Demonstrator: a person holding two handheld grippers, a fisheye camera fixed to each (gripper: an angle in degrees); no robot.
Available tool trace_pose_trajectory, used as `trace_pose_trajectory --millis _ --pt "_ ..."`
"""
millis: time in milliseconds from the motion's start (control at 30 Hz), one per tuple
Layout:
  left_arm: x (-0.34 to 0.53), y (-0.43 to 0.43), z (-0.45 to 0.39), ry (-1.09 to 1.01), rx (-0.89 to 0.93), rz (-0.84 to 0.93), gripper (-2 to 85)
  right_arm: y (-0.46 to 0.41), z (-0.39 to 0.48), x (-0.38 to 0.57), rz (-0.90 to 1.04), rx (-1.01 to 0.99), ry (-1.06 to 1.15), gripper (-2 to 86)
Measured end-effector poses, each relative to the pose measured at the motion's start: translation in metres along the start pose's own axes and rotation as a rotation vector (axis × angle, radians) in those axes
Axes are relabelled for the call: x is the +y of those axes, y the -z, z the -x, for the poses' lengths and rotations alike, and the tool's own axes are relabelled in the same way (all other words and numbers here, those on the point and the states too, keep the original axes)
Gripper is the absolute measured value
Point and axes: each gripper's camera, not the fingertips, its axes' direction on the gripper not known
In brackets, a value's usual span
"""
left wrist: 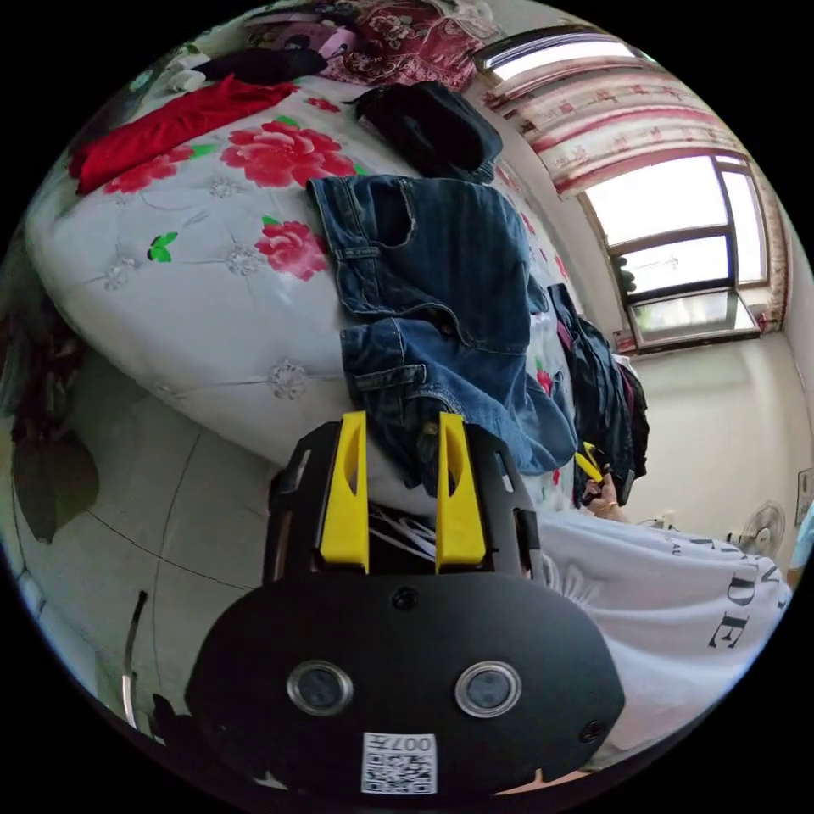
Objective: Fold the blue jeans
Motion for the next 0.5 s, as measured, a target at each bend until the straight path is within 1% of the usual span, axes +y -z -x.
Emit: trace_pose_trajectory --millis 133,167,200,233,267,300,333,400,433,467,500 --pt "-0.014 -0.022 0.004 0.081 -0.017 -0.004 5.9 -0.045 -0.001 -0.023 0.08 -0.003 -0.055 7.1" --pt "-0.018 -0.022 0.007 0.109 0.006 0.0 5.0 -0.044 0.004 -0.023 0.01 0.074 -0.071 5.7" --pt "-0.023 -0.017 0.009 0.125 0.022 -0.006 4.2 -0.048 0.009 -0.026 -0.026 0.07 -0.07 4.4" --pt "-0.025 -0.013 0.008 0.121 0.024 -0.016 3.8 -0.056 0.011 -0.03 0.016 0.028 -0.064 3.8" --pt "-0.028 0.0 0.004 0.097 0.015 -0.047 3.2 -0.07 0.013 -0.037 0.107 -0.075 -0.055 2.6" --pt "-0.03 0.017 -0.002 0.064 -0.006 -0.081 2.7 -0.075 0.02 -0.04 0.15 -0.13 -0.03 1.4" --pt "-0.03 0.026 -0.006 0.046 -0.011 -0.096 2.5 -0.072 0.024 -0.04 0.125 -0.132 -0.017 1.2" --pt "-0.025 0.061 -0.024 -0.048 -0.031 -0.136 1.7 -0.029 0.042 -0.034 -0.039 -0.128 0.066 0.6" --pt "-0.022 0.069 -0.03 -0.075 -0.049 -0.141 1.6 -0.013 0.045 -0.03 -0.081 -0.128 0.09 0.5" --pt "-0.014 0.081 -0.04 -0.132 -0.095 -0.127 1.7 0.022 0.048 -0.019 -0.171 -0.089 0.128 0.6" --pt "-0.007 0.084 -0.048 -0.187 -0.136 -0.077 2.1 0.053 0.049 -0.003 -0.242 -0.03 0.173 0.9"
